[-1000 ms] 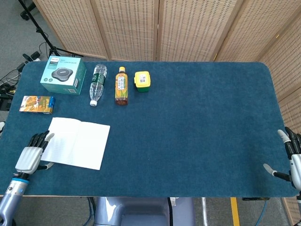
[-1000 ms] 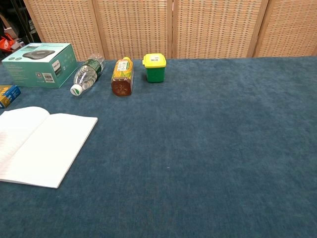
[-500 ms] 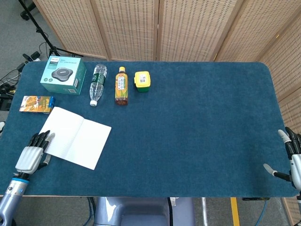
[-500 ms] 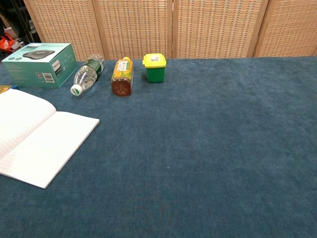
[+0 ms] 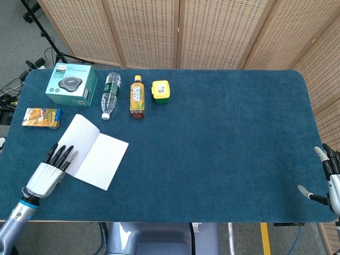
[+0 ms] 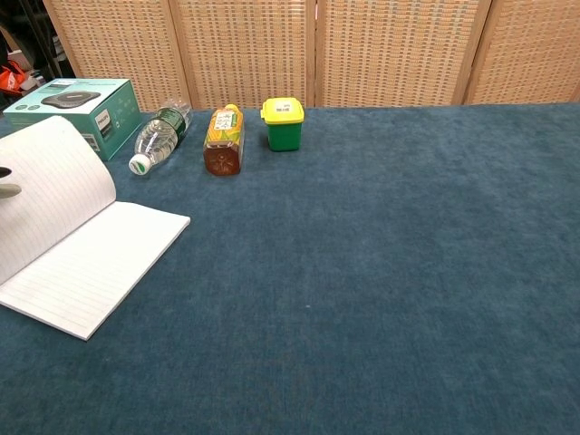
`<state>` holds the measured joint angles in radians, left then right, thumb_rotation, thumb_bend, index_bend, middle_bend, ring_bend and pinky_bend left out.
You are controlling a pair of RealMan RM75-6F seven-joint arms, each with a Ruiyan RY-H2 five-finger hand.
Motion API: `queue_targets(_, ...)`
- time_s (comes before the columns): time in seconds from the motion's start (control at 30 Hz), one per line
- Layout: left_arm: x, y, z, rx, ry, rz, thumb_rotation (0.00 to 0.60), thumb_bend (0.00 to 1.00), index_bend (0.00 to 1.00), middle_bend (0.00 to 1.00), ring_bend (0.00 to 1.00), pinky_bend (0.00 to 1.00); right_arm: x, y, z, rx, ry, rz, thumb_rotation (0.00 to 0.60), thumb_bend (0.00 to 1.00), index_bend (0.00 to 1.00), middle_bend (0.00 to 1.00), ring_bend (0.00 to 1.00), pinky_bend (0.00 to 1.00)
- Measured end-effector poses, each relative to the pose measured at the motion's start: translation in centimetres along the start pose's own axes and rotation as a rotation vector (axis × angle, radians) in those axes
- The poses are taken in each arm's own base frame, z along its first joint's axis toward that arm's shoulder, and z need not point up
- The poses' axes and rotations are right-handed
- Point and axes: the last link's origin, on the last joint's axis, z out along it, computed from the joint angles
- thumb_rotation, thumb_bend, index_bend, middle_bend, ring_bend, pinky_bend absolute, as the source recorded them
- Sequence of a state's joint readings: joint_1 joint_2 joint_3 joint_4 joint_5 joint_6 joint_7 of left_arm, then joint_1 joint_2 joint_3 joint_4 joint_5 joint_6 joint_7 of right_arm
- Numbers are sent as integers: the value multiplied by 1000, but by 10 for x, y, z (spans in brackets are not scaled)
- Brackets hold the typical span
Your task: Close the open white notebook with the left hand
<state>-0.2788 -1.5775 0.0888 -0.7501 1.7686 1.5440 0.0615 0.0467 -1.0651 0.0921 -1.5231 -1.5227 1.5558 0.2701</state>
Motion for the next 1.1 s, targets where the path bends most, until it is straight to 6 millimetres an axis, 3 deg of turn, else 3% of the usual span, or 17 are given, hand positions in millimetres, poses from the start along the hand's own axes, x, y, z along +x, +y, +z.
queue_targets(0.3, 24, 39, 8, -325, 133, 338, 600, 524, 0, 0, 0, 0, 1, -1, -2, 11, -1, 3, 600, 0, 0, 0, 0, 0)
queue_targets(0.43, 28, 59, 12, -401, 155, 346, 600, 514, 0, 0, 0, 0, 1, -1, -2, 11, -2, 4, 600, 0, 0, 0, 0, 0)
queue_targets(0.63, 27, 66, 14, -460, 179, 357, 600, 509, 0, 0, 0, 0, 1, -1, -2, 14, -6, 3, 600, 0, 0, 0, 0, 0)
queue_targets(0.9, 45, 59, 17, -380, 258, 243, 600, 488, 0, 0, 0, 0, 0, -1, -2, 13, -7, 1, 600, 0, 0, 0, 0, 0)
queue_targets(1.1, 67, 46, 13, -177, 302, -59, 600, 358, 0, 0, 0, 0, 0, -2, -3, 10, -4, -1, 600, 0, 0, 0, 0, 0)
